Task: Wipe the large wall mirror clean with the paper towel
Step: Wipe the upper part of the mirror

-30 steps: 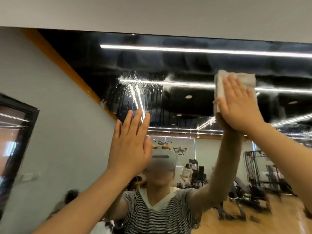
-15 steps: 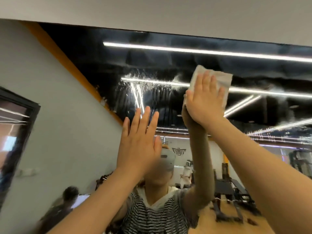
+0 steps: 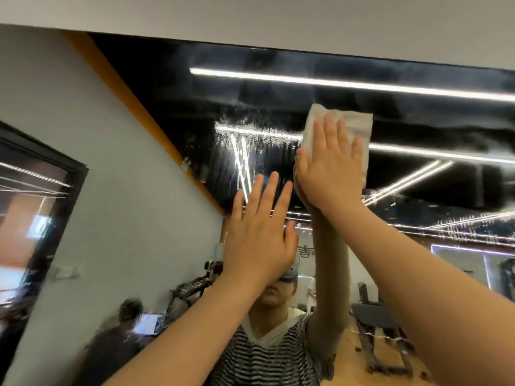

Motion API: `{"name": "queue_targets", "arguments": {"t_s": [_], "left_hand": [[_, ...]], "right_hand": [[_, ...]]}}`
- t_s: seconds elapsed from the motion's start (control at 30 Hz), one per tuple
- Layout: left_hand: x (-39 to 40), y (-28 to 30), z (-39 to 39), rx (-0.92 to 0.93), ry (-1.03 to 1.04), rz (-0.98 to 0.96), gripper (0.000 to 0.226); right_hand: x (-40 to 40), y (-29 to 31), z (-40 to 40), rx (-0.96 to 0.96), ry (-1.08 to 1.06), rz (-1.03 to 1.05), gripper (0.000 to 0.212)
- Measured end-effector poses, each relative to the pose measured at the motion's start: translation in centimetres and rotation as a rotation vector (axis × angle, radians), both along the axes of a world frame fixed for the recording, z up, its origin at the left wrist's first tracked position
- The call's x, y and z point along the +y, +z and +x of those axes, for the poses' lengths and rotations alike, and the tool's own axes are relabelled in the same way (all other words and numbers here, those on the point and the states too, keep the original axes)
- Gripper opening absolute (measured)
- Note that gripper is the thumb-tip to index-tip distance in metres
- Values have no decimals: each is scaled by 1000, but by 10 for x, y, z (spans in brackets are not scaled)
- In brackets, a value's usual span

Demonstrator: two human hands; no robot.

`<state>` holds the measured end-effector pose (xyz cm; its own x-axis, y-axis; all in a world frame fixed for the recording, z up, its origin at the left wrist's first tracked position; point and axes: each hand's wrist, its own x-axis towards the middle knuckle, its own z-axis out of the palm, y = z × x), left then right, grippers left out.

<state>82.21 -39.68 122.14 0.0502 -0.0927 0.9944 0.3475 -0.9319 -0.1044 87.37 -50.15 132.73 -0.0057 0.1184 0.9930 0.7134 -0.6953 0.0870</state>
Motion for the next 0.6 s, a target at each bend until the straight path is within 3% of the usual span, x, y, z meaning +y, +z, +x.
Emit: {"name": "queue_targets", "arguments": {"t_s": [0.6], "left_hand": [[-7, -1, -10, 40, -36, -43, 63]], "right_hand": [[4, 1, 12, -46, 54, 11, 62]]}}
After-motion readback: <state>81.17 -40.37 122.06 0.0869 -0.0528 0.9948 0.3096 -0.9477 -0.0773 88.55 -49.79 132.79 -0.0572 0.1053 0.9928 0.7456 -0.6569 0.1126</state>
